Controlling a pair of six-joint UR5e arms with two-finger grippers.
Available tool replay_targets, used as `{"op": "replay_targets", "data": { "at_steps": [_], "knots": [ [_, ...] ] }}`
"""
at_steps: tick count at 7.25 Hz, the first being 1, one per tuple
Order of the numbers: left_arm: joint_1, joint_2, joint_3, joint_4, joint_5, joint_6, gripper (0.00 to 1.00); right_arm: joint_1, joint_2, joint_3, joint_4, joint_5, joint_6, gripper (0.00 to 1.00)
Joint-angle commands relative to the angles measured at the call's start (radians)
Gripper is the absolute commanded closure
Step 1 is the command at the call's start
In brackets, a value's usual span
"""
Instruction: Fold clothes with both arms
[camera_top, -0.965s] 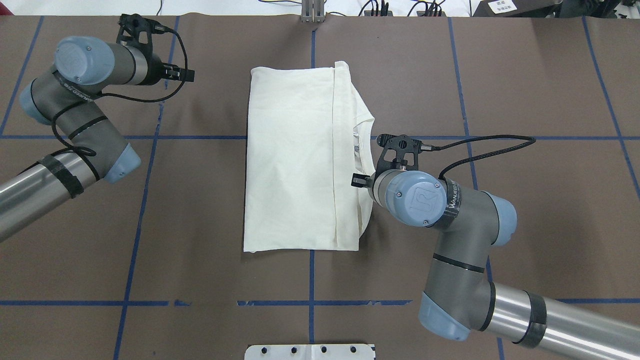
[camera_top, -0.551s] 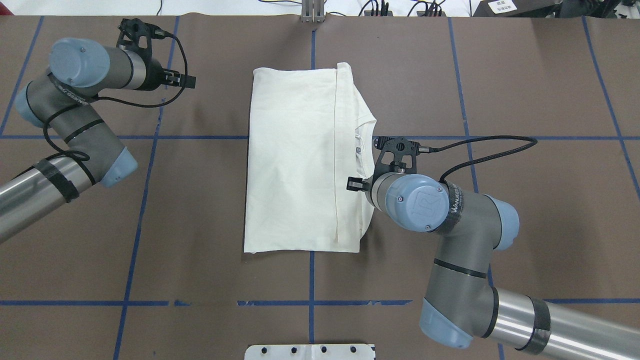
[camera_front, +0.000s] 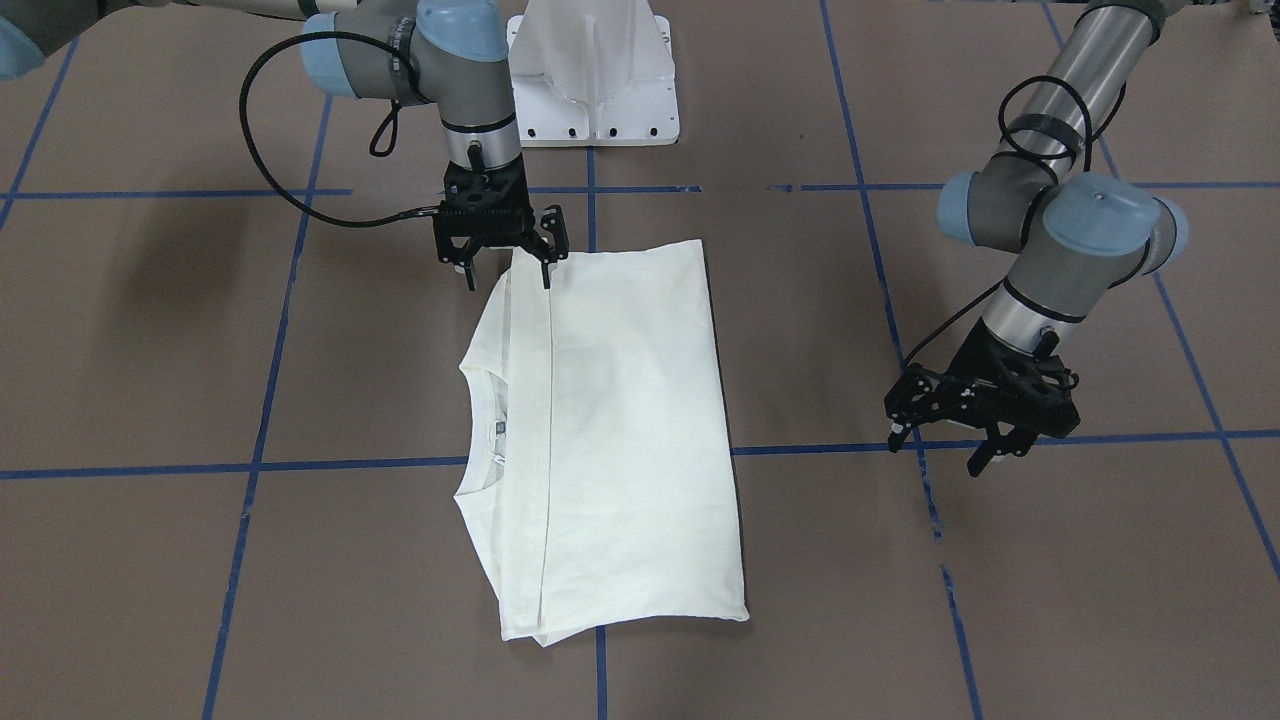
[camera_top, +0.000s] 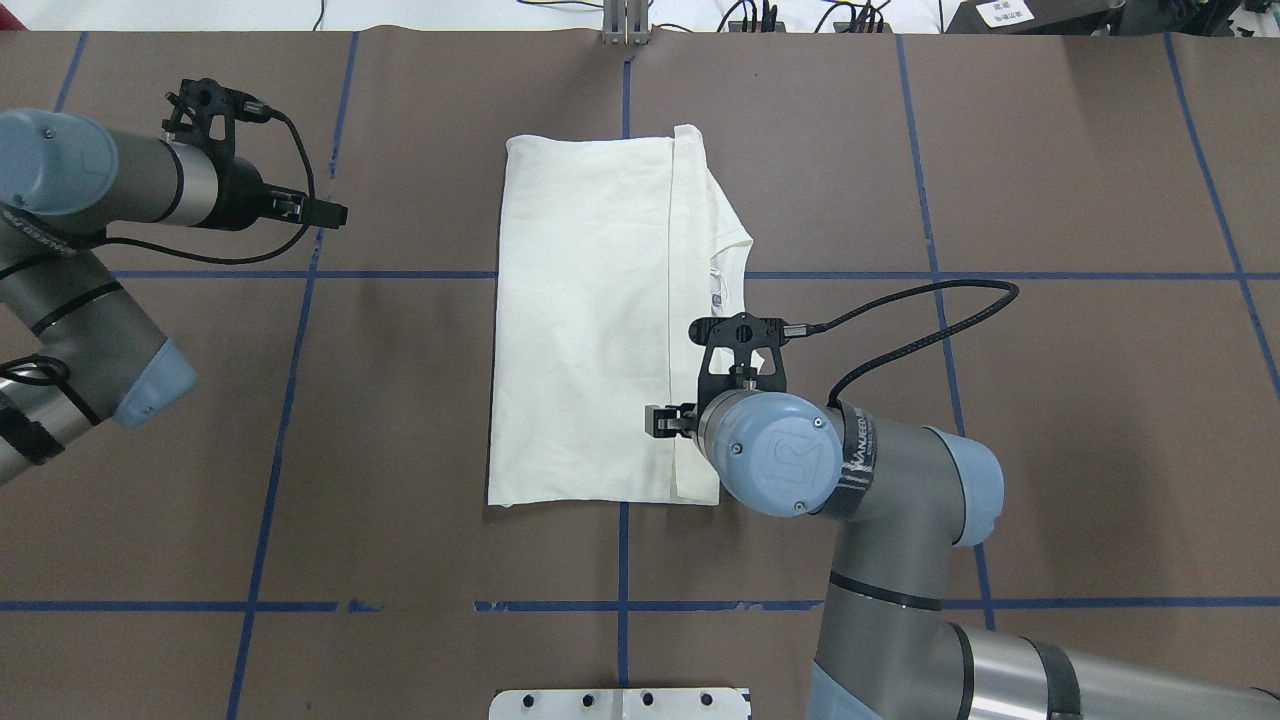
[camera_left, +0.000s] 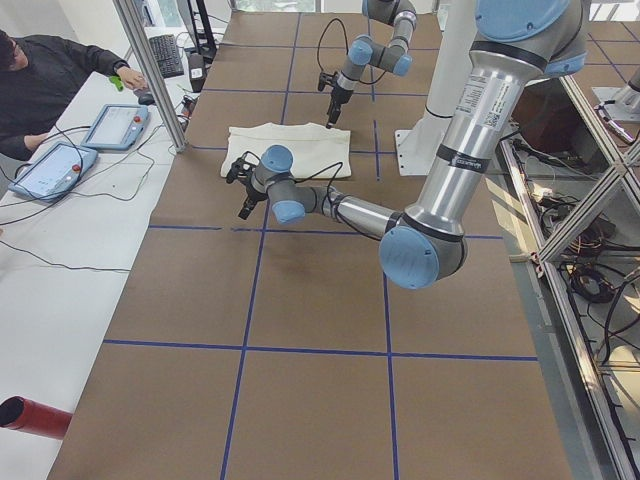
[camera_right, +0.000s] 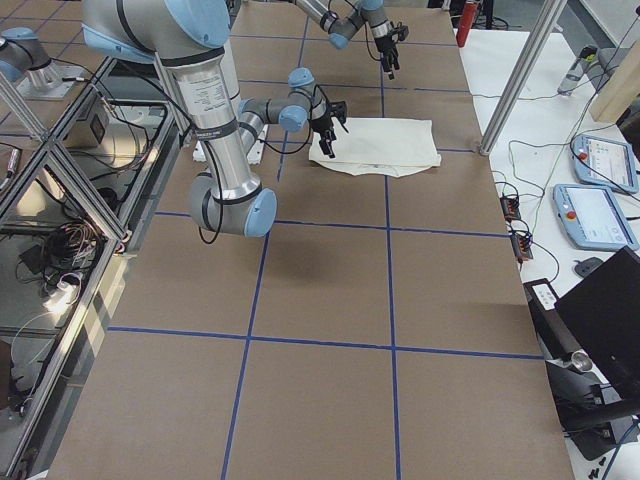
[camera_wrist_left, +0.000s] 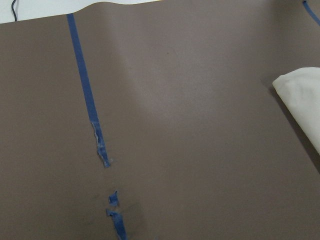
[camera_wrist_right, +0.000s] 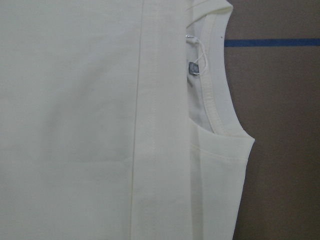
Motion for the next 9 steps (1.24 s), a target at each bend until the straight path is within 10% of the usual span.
{"op": "replay_targets", "data": {
  "at_steps": [1, 5, 9],
  "knots": [
    [-0.001, 0.022, -0.024, 0.005, -0.005, 0.000, 0.00, -0.060, 0.031, 0.001, -0.050, -0.041, -0.220, 0.24],
    [-0.001, 0.024, -0.024, 0.005, -0.005, -0.010, 0.00, -0.110, 0.028, -0.007, -0.051, -0.090, -0.469, 0.48],
    [0.001, 0.022, -0.024, 0.005, -0.005, -0.009, 0.00, -0.134, 0.012, -0.006, -0.061, -0.113, -0.488, 0.49]
  ]
}}
